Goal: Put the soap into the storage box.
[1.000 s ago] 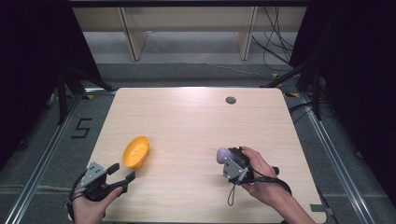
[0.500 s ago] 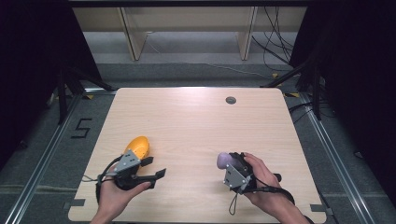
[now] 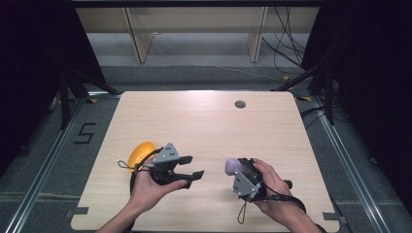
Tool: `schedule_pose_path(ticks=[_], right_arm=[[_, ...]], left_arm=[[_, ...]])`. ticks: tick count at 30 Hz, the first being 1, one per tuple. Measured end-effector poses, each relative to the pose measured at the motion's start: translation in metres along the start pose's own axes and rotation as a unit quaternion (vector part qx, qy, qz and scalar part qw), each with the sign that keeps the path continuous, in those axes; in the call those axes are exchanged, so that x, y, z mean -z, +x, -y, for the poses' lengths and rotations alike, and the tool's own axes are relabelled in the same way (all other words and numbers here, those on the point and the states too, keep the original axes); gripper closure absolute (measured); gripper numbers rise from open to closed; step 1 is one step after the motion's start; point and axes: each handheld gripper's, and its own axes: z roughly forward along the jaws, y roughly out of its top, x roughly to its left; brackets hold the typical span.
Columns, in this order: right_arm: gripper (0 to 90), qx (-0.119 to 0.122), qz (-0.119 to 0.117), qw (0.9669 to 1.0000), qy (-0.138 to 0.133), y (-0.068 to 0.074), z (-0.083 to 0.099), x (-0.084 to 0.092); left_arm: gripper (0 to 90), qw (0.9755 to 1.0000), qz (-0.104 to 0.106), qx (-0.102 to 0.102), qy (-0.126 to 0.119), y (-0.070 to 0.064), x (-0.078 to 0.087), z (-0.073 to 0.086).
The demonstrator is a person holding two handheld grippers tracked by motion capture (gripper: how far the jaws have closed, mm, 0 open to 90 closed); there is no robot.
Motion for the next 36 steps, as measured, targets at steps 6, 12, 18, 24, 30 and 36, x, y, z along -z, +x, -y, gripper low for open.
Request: schedule_pose_path(ticks=[6, 12, 18, 24, 30, 36], right_arm=[[50.2, 0.005, 0.002, 1.0, -0.003, 0.001, -0.002, -0.001], [50.2, 0.028, 0.001, 0.9995, -0.011, -0.002, -0.004, -0.001], [50.2, 0.027, 0.002, 0.9995, -0.015, -0.002, -0.004, -0.001], [50.2, 0.024, 0.001, 0.9996, -0.016, -0.001, -0.005, 0.0], [50.2, 0.037, 0.0, 0.9991, -0.02, -0.002, -0.006, -0.001], [50.2, 0.019, -0.009, 0.9996, -0.02, 0.002, -0.007, 0.0]], left_arm=[[36.3, 0.9994, 0.034, 0.001, 0.0, -0.008, -0.018, -0.01], [37.3, 0.9983, 0.052, 0.027, -0.004, -0.012, -0.036, -0.014], [37.5, 0.9964, 0.072, 0.043, 0.001, -0.015, -0.049, -0.019], [38.0, 0.9962, 0.073, 0.046, 0.009, -0.016, -0.06, -0.023], [41.9, 0.9951, 0.078, 0.061, 0.008, -0.017, -0.068, -0.023], [43.0, 0.9947, 0.076, 0.068, 0.018, -0.016, -0.072, -0.022]])
